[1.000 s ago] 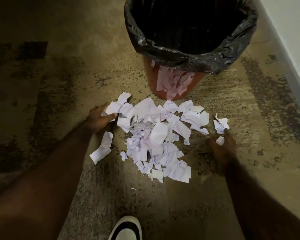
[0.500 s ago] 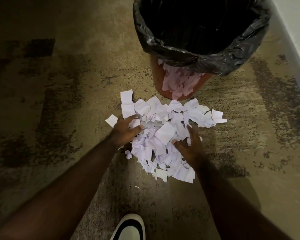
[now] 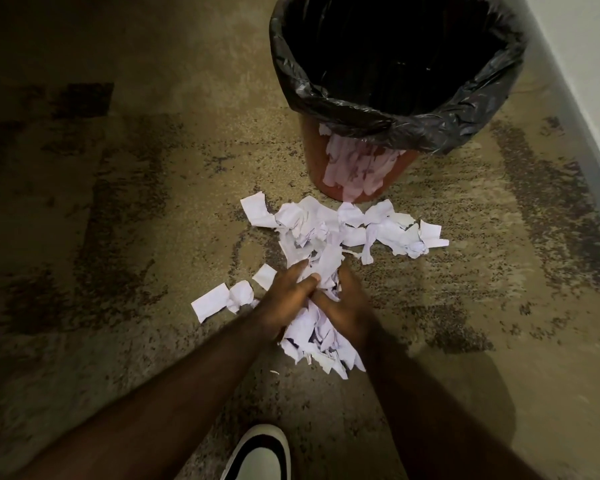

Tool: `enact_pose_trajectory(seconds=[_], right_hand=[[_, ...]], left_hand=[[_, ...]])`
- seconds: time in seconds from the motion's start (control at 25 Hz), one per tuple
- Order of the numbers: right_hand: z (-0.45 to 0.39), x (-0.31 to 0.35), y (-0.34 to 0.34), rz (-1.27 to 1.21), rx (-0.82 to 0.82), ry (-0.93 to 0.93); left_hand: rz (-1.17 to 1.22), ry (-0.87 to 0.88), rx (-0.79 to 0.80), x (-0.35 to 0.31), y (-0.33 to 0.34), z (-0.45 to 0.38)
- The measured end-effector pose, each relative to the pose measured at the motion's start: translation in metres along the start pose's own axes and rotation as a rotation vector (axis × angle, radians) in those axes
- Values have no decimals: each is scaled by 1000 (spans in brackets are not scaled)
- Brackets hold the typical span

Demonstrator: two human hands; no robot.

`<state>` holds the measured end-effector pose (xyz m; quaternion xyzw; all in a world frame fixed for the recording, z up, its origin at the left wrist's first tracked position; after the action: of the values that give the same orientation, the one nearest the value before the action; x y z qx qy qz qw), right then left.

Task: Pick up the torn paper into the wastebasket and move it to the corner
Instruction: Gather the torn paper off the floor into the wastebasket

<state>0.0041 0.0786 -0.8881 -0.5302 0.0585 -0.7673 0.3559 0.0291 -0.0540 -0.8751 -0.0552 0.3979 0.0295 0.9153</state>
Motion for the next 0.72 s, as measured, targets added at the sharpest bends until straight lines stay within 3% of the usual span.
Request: enact_pose_trajectory(seconds=[0.44, 0.72], right_hand=[[9, 50, -9, -90, 89, -44], [19, 102, -33, -133, 83, -162]], left_hand=[[345, -92, 10, -42, 9, 42], [366, 38, 14, -87, -3, 70]])
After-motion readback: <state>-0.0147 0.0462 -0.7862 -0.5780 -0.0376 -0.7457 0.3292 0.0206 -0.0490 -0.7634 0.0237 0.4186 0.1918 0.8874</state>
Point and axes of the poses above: each hand's wrist, its own z-axis away from the middle knuckle, its own y-axis out of the palm, x = y × z, the point moved 6 cm from there along -z, towards the middle knuckle, and after that the axes turned 9 degrees about z, right-handed, at the moved point
